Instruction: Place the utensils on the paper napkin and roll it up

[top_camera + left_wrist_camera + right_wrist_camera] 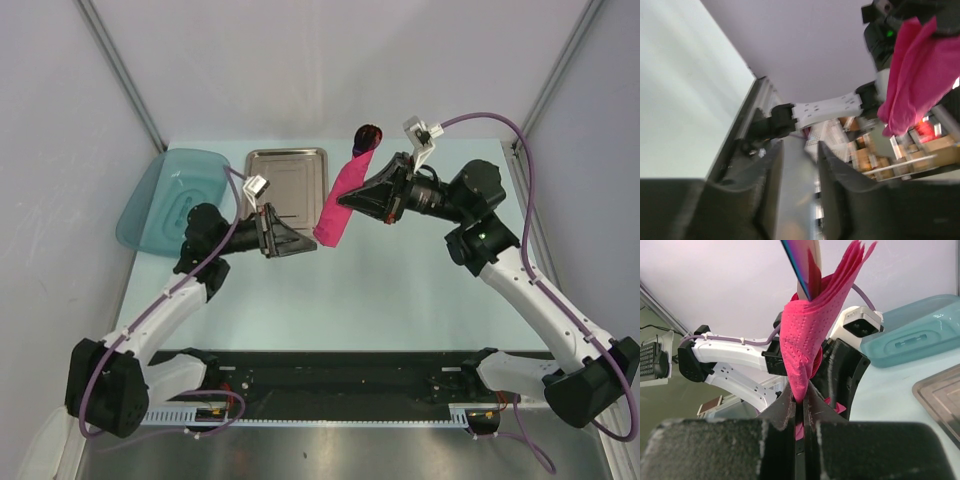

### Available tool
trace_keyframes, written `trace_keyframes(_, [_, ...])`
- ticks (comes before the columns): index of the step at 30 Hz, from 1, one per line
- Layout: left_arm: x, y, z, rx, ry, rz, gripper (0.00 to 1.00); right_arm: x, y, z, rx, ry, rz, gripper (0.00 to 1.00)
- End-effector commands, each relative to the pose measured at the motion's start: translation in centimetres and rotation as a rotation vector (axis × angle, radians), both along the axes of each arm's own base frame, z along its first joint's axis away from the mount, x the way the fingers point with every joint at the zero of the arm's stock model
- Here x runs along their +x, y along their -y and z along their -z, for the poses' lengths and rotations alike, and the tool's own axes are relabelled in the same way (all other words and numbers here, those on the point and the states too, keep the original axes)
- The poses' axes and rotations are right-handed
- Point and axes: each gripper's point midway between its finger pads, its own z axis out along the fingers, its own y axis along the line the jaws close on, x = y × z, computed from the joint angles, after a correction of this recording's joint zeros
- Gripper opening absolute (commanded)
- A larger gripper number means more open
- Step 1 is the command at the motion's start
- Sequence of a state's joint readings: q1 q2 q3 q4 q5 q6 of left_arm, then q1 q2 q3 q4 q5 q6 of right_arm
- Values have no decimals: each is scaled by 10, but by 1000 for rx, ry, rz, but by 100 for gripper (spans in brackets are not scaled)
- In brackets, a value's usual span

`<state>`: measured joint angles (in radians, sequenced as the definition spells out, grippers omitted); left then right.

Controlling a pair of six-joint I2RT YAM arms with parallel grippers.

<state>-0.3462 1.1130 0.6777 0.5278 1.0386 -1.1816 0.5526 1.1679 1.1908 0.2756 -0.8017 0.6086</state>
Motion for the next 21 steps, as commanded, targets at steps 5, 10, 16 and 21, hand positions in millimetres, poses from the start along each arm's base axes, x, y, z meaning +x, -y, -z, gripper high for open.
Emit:
trace_keyframes(5, [13,-38,-57,53,395,-121,63,-4,5,-22,29,90,28,0])
trace_keyframes(10, [17,-36,-93,140,667,-146,79,-2,0,-17,23,68,16,0])
trace_keyframes(16, [22,-19,-109,131,698,-93,86,-5,-7,-12,16,51,0,0])
trace_keyframes(21, [3,10,-102,103,710,5,80,-3,-10,-13,29,39,1,0])
